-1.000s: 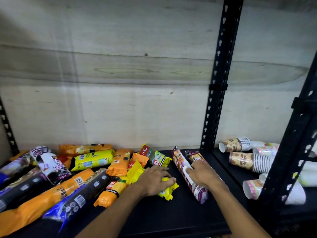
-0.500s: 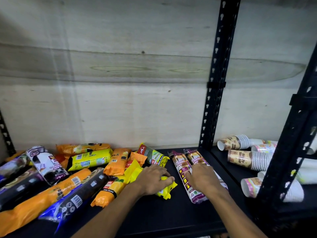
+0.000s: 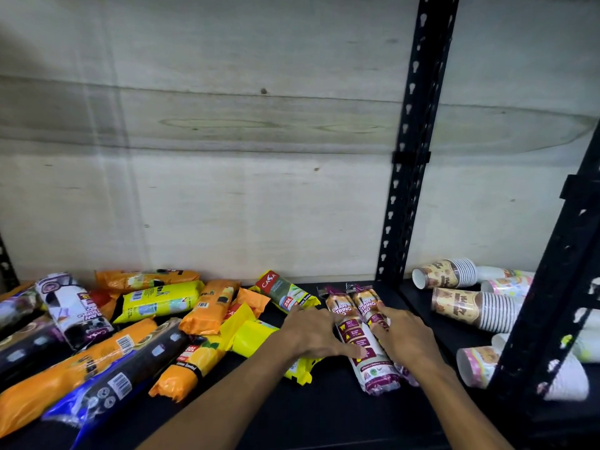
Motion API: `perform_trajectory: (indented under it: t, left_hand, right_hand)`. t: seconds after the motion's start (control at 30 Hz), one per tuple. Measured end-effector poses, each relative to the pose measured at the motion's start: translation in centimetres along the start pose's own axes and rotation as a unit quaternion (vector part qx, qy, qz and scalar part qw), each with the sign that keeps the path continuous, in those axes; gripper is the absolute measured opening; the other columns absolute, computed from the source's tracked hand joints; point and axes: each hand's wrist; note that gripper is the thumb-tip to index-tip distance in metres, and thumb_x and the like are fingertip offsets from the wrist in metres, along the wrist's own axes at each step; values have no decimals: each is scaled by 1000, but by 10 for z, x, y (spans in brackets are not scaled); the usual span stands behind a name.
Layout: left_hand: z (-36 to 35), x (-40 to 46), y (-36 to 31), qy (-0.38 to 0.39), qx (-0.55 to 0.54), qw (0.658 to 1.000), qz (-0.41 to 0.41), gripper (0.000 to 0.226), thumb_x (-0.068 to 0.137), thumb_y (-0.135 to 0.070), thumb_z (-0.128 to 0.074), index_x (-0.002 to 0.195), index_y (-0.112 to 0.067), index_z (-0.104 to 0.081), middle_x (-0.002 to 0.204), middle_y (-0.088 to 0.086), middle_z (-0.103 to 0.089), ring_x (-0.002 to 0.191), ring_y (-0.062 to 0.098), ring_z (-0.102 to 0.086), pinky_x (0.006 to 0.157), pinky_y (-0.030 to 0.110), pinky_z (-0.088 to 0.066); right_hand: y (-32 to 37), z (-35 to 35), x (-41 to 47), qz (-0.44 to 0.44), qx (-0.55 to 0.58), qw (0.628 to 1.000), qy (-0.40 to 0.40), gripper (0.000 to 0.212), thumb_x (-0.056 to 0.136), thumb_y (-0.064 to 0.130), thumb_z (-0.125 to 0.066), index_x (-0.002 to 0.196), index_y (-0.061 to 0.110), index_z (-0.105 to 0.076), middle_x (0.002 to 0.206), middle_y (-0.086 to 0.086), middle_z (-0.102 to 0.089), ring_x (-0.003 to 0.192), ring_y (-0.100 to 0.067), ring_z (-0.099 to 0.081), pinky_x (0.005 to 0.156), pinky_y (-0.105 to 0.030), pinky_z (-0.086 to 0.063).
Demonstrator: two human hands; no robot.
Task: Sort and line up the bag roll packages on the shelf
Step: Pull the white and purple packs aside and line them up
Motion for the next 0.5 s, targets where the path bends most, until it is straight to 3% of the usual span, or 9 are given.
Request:
perform_trajectory:
  t: [0.17,0.37,0.5]
  left_hand:
    - [-1,9,-12,3,-39,999,5,92,70,-85,-51,148,-39,-34,144,-2,-53,135,25,-44,115,48,-27]
    - [-7,21,-26,20,-34,999,9,100,66,-91,-45,150,-39,-28,147,-2,-49,135,25,-45,113,46,-30]
    - [-1,16,-33,35,-18,999,10,122,44,-96,-30,151,-38,-26,149,-1,-47,134,26,-46,110,46,-34]
  right_hand:
    - [-13,8,6,-2,-9,1000,-1,51,98,41,-50,148,29,-45,142,0,-56,127,-21,-53,98,-34,-44]
    - [-29,9,12,-32,-11,999,1,52,99,41,-48,149,30,-43,142,-1,-55,126,-23,-53,97,-35,-44]
    - [-31,7,15,-30,-20,999,-1,52,99,40,-46,150,30,-40,140,-3,-56,123,-24,-55,95,-35,-44]
Point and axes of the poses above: each hand's wrist, its own x-axis towards the middle knuckle, its own z-axis out of the back of the hand, y = z × x
